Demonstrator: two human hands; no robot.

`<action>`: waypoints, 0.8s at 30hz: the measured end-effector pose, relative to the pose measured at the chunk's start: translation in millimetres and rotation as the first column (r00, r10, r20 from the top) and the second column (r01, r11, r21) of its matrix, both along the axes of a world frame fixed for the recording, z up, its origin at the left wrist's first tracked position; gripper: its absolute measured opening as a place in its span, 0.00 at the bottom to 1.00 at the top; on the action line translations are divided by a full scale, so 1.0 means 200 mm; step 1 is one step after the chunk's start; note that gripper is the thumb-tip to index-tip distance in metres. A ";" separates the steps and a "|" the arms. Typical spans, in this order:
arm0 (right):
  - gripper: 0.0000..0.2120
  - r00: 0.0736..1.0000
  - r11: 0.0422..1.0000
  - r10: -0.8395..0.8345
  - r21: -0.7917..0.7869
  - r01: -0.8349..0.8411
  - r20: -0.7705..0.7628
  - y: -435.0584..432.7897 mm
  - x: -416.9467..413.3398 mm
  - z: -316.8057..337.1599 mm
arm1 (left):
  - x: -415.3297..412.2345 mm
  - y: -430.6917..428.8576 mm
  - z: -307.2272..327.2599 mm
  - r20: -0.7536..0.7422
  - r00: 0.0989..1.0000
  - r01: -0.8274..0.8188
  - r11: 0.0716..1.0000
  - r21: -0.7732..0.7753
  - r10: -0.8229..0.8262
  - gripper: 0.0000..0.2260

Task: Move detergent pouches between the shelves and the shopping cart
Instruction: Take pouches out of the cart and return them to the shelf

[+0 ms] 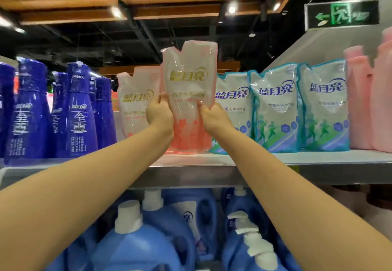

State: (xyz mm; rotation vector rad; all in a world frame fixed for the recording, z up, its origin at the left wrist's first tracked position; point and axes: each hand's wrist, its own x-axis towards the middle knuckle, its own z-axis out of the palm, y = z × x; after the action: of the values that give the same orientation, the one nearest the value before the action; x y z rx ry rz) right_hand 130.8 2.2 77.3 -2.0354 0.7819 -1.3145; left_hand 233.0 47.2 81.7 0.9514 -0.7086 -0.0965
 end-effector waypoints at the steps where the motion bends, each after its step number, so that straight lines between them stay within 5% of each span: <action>1: 0.26 0.999 1.000 -0.011 0.007 0.012 -0.040 -0.02 0.02 -0.01 | 0.03 -0.02 -0.02 -0.014 1.000 0.026 1.000 0.006 -0.026 0.12; 8: 0.23 0.990 0.984 0.052 0.174 -0.028 -0.135 -0.08 0.05 -0.03 | 0.18 -0.03 -0.06 0.023 0.953 0.297 0.949 0.104 -0.301 0.11; 11: 0.17 0.982 0.980 0.113 0.181 -0.084 -0.151 -0.04 -0.02 -0.03 | 0.23 0.06 -0.06 0.125 0.924 0.304 0.894 0.328 -0.360 0.10; 13: 0.27 0.976 0.988 0.080 0.148 -0.050 -0.204 0.01 -0.05 -0.02 | 0.25 0.15 -0.06 0.218 0.910 0.203 0.837 0.508 -0.353 0.16; 17: 0.50 0.943 1.000 -0.005 -0.018 -0.001 -0.334 0.07 -0.06 -0.05 | 0.22 0.28 -0.12 0.386 0.826 0.045 0.731 0.681 -0.411 0.43; 20: 0.55 0.874 0.979 -0.170 -0.178 0.098 -0.456 0.09 -0.04 -0.08 | 0.20 0.25 -0.15 0.419 0.781 -0.016 0.656 0.755 -0.463 0.50; 24: 0.56 0.844 0.972 -0.215 -0.193 0.136 -0.492 0.04 0.01 -0.06 | 0.20 0.17 -0.12 0.367 0.797 0.009 0.617 0.787 -0.479 0.52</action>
State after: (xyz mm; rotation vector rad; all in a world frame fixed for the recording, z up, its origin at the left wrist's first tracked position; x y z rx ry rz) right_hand 132.8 10.5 66.0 -2.5330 1.1567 -0.9445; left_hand 273.3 80.5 58.7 1.7297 -1.4175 -0.4210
